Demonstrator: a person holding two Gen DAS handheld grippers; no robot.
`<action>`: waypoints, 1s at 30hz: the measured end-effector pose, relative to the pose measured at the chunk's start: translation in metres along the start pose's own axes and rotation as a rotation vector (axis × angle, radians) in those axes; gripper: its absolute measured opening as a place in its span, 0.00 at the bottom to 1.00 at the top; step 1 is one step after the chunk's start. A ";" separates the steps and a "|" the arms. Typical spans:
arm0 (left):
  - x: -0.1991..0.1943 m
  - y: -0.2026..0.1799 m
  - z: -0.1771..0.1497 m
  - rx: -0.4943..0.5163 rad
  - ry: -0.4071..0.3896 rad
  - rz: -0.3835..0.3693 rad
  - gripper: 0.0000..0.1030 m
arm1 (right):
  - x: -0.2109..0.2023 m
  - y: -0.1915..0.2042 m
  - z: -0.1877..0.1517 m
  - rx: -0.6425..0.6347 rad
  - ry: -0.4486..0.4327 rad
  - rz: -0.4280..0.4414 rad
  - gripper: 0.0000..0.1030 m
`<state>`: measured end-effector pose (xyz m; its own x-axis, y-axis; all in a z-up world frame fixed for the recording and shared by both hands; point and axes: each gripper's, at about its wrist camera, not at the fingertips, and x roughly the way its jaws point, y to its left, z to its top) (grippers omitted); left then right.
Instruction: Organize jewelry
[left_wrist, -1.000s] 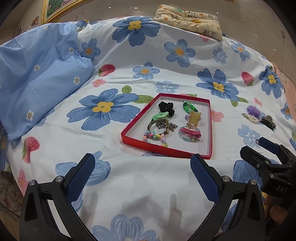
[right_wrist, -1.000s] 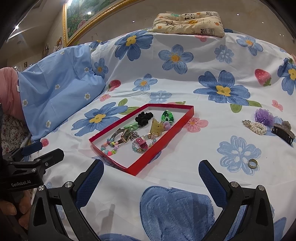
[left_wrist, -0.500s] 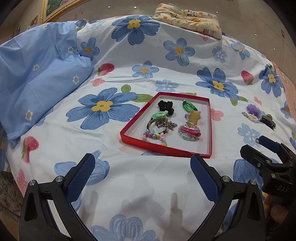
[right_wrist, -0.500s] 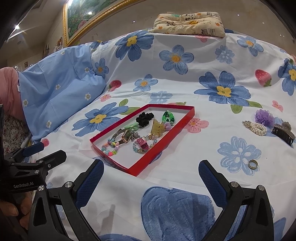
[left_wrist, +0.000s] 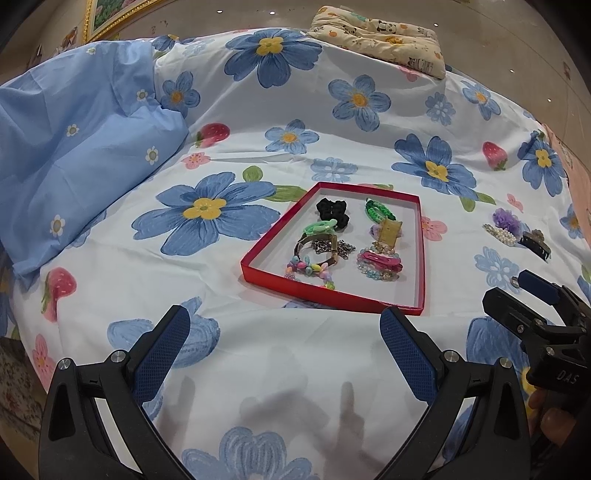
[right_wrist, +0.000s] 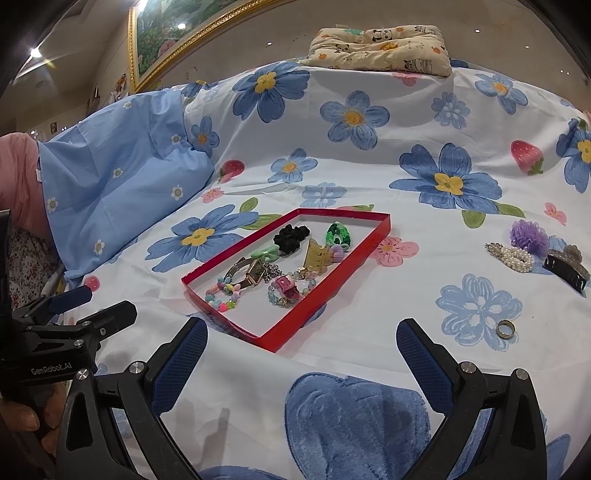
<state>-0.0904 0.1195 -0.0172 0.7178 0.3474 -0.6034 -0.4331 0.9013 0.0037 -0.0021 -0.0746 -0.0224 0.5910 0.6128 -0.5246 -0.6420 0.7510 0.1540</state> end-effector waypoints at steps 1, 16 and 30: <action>0.000 0.001 0.000 -0.001 0.001 -0.002 1.00 | 0.000 0.000 0.000 0.001 0.001 0.000 1.00; 0.000 0.001 -0.001 -0.004 0.000 0.000 1.00 | -0.001 0.001 0.000 0.000 0.002 -0.001 1.00; 0.000 -0.001 -0.002 0.004 -0.006 0.015 1.00 | 0.001 0.000 0.000 0.006 0.008 -0.001 1.00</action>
<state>-0.0916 0.1182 -0.0187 0.7144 0.3623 -0.5987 -0.4417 0.8970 0.0157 -0.0018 -0.0741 -0.0226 0.5879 0.6102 -0.5310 -0.6386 0.7531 0.1583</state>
